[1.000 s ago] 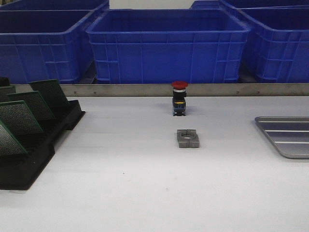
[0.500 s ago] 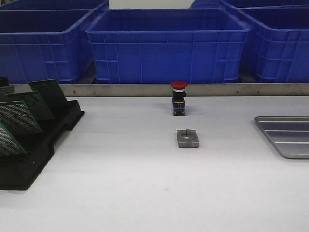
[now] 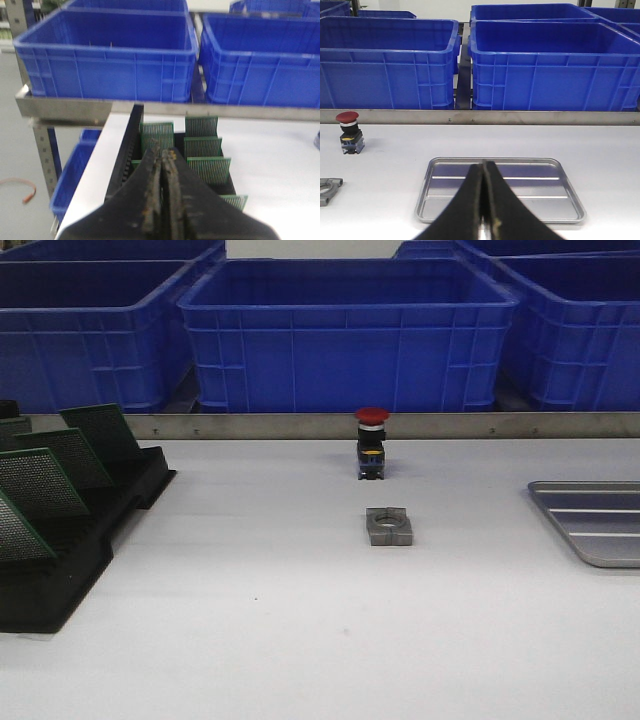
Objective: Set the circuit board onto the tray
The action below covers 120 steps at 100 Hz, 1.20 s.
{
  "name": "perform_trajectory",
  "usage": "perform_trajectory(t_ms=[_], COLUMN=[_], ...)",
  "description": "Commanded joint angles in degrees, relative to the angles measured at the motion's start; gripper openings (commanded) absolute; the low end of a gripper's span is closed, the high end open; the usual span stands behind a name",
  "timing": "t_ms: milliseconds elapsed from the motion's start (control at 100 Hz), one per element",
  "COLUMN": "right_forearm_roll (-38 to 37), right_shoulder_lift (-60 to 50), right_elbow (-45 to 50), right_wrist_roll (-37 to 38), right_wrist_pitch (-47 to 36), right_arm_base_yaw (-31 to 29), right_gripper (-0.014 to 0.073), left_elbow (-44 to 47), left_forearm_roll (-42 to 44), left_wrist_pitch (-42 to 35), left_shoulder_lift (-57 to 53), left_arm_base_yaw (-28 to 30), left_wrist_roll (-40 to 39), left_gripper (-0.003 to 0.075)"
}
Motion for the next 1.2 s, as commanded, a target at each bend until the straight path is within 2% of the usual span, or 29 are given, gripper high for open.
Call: perform_trajectory(t_ms=[0,280,350,470,650,730,870,960,1090,1190], right_forearm_roll=[-0.63,-0.63,-0.63,-0.63,-0.63,-0.63,-0.63,-0.63,-0.63,-0.63], right_shoulder_lift=[-1.59,-1.59,-1.59,-1.59,-1.59,-1.59,-1.59,-1.59,-1.59,-1.59], right_elbow=[-0.68,-0.68,-0.68,-0.68,-0.68,-0.68,-0.68,-0.68,-0.68,-0.68], right_wrist_roll=[0.2,0.2,0.2,0.2,0.2,0.2,0.2,0.2,0.2,0.2], right_wrist_pitch=[-4.66,-4.66,-4.66,-4.66,-4.66,-4.66,-4.66,-4.66,-4.66,-4.66], right_arm_base_yaw=[-0.39,-0.39,-0.39,-0.39,-0.39,-0.39,-0.39,-0.39,-0.39,-0.39], right_gripper=[-0.006,-0.006,-0.006,-0.006,-0.006,-0.006,-0.006,-0.006,-0.006,-0.006], left_elbow=[-4.9,-13.92,-16.54,-20.04,-26.06,-28.52,-33.87,-38.04,-44.7,-50.64], left_forearm_roll=[0.03,0.03,0.03,-0.11,-0.34,-0.77,-4.02,-9.4,-16.77,-17.8], left_wrist_pitch=[-0.94,3.26,5.01,5.13,5.47,5.81,7.32,10.06,18.04,24.39], left_shoulder_lift=[6.15,25.17,29.78,36.35,44.89,48.03,54.22,58.34,64.4,69.34], left_arm_base_yaw=[0.05,0.05,0.05,0.05,0.05,0.05,0.05,0.05,0.05,0.05], left_wrist_roll=[-0.25,-0.25,0.03,0.42,3.89,7.17,20.86,31.27,48.83,59.54], left_gripper=[-0.002,-0.0019,0.0003,0.0115,0.0355,0.038,0.0379,0.0379,0.0379,0.0379])
